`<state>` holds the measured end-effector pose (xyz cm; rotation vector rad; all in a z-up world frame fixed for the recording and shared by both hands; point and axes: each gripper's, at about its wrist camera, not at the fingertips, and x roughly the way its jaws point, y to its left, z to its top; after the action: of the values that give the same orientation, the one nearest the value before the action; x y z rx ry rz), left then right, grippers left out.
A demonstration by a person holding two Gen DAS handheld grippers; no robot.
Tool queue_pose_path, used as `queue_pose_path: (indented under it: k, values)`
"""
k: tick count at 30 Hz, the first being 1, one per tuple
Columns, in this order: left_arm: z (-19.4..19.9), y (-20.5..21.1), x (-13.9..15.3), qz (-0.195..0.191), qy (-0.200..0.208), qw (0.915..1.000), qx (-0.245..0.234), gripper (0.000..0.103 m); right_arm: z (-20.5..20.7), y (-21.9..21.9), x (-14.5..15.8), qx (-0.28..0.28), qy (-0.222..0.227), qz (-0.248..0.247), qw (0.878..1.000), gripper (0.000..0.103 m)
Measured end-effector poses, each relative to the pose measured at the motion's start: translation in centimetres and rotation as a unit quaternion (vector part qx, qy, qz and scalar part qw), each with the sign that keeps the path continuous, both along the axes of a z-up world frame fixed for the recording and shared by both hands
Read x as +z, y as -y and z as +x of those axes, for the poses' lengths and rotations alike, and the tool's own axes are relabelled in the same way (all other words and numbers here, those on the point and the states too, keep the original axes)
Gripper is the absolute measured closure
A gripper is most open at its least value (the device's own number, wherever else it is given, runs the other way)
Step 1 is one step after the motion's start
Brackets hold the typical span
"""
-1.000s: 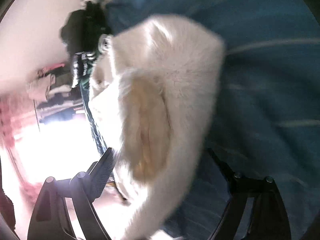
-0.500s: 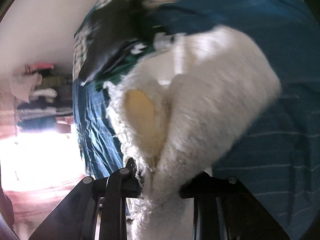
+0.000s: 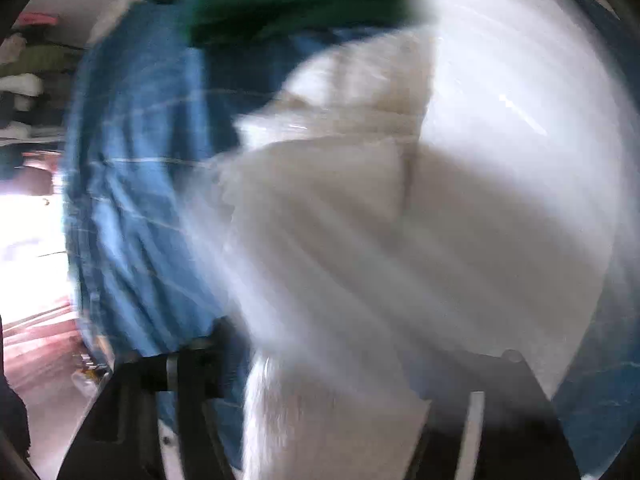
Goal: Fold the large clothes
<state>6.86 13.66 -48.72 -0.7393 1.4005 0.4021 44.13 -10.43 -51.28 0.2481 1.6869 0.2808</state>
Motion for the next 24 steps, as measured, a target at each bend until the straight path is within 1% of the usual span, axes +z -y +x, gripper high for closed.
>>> queue_pose_path:
  k: [1,3,5,7,9,10,12,13,14,15,17,18,20,22,23,24]
  values:
    - [-1.0,-0.7,0.5,0.015,-0.005,0.9998,0.013,0.053,-0.2,0.2,0.6,-0.004,0.003,0.029,1.000,0.031]
    - [-2.7,-1.7,1.2,0.031,-0.013,0.9987,0.037,0.043,-0.7,1.5,1.5,-0.010,0.006,0.071,0.997,0.031]
    - [-3.6,-2.5,1.1,0.031,-0.015,0.9976,0.060,0.041,-1.2,3.5,2.7,-0.021,0.015,0.089,0.996,0.031]
    - [-4.0,-2.9,-0.2,0.020,-0.019,0.9971,0.071,0.041,-1.4,6.3,3.6,-0.036,0.029,0.089,0.995,0.031]
    - [-3.5,-2.2,-2.4,0.013,-0.037,0.9970,0.067,0.041,-1.4,10.1,4.5,-0.054,0.046,0.085,0.994,0.031]
    - [-3.0,-1.7,-3.3,0.017,-0.040,0.9971,0.063,0.041,-1.3,11.8,4.8,-0.062,0.053,0.077,0.994,0.031]
    - [-2.0,-0.2,-5.2,0.049,-0.062,0.9954,0.053,0.041,-0.8,15.2,4.7,-0.071,0.056,0.062,0.994,0.031]
    - [-1.6,0.4,-6.3,0.069,-0.081,0.9933,0.044,0.040,-0.4,17.0,4.3,-0.071,0.058,0.042,0.995,0.031]
    - [-1.2,0.9,-7.6,0.087,-0.105,0.9901,0.036,0.037,0.2,17.3,4.0,-0.072,0.060,0.032,0.995,0.030]
    - [-1.0,1.2,-9.0,0.092,-0.117,0.9882,0.038,0.036,1.0,18.7,3.2,-0.071,0.063,0.027,0.995,0.030]
    - [-1.1,1.1,-9.7,0.094,-0.119,0.9871,0.051,0.032,2.7,20.2,1.1,-0.068,0.062,0.028,0.995,0.030]
    - [-1.1,1.0,-9.8,0.092,-0.118,0.9869,0.060,0.031,4.0,20.6,-0.7,-0.064,0.056,0.043,0.996,0.030]
    - [-1.2,1.1,-9.9,0.097,-0.119,0.9864,0.058,0.030,6.3,20.7,-4.4,-0.058,0.048,0.097,0.992,0.030]
    - [-0.9,1.0,-10.0,0.103,-0.120,0.9860,0.054,0.030,7.9,20.5,-7.2,-0.047,0.032,0.157,0.986,0.030]
    - [-0.8,1.2,-10.1,0.109,-0.121,0.9854,0.049,0.029,8.8,20.1,-8.7,-0.051,0.019,0.184,0.981,0.029]
    - [-0.3,1.3,-10.0,0.113,-0.124,0.9848,0.045,0.029,9.6,19.6,-10.0,-0.060,0.012,0.231,0.971,0.029]
